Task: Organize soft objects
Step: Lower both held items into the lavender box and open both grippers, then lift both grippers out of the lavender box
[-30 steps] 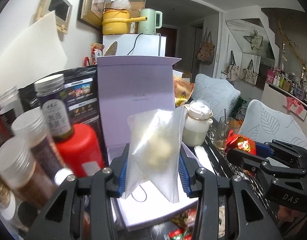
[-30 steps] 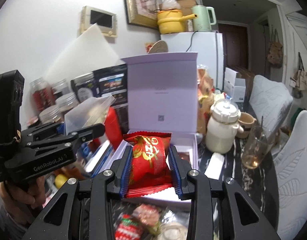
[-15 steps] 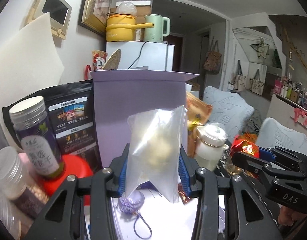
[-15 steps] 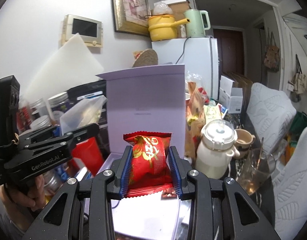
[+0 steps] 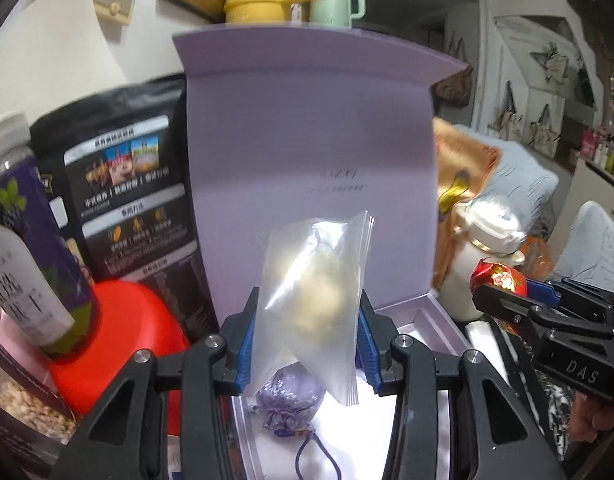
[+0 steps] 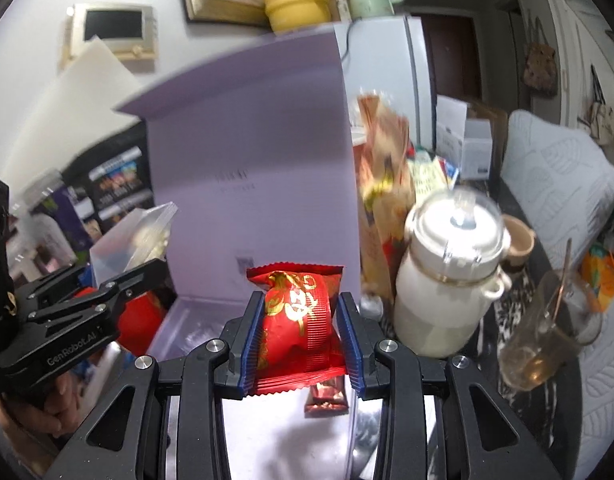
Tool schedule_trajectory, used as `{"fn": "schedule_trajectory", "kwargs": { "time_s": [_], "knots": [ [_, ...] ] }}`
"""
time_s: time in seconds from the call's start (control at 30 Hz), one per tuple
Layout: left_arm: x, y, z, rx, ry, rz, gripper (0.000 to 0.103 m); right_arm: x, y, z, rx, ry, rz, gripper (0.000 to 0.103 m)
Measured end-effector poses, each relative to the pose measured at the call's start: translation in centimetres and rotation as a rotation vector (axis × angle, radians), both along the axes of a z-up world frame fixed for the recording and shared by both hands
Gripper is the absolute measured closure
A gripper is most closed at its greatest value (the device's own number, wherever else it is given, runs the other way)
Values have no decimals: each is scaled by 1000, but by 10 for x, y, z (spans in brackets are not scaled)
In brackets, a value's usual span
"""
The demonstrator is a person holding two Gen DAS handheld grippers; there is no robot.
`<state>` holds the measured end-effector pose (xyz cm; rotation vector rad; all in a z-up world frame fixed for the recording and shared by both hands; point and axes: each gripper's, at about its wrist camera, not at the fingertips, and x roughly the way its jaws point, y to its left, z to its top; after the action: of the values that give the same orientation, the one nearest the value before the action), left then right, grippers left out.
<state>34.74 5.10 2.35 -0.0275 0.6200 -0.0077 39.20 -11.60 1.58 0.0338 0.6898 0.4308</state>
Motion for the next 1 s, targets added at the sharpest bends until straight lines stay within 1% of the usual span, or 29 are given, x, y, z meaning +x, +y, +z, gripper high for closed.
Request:
{"fn": "schedule_trajectory", "kwargs": {
  "time_s": [0.1, 0.17, 0.27, 0.53, 0.67, 0.7, 0.73, 0.8, 0.83, 0.9, 1.0],
  "knots": [
    [7, -3, -9, 15, 45, 8, 61, 6, 5, -13, -34, 14, 4, 67],
    [12, -2, -16, 0, 77, -4, 61, 8, 8, -21, -49, 33, 3, 67],
    [15, -3, -23, 3, 100, 1, 61, 14, 7, -28, -17, 75, 13, 67],
    [23, -3, -35, 18, 148, 15, 61, 19, 3, -33, -30, 101, -9, 67],
    [26, -3, -38, -7, 161, 22, 59, 18, 5, -32, -33, 103, 3, 66],
    [28, -1, -39, -19, 165, 24, 58, 17, 5, -32, -37, 103, 3, 64],
    [28, -1, -39, -23, 168, 24, 57, 17, 6, -32, -38, 100, 5, 60],
    [29, 1, -40, -19, 172, 39, 47, 16, 7, -30, -41, 93, 8, 54],
    [29, 2, -39, -15, 168, 48, 45, 15, 7, -30, -48, 91, 5, 51],
    [28, 2, -38, -15, 164, 45, 36, 14, 7, -29, -63, 91, 2, 49],
    [26, -1, -38, -13, 164, 35, 24, 13, 5, -27, -74, 87, -3, 49]
  ]
}}
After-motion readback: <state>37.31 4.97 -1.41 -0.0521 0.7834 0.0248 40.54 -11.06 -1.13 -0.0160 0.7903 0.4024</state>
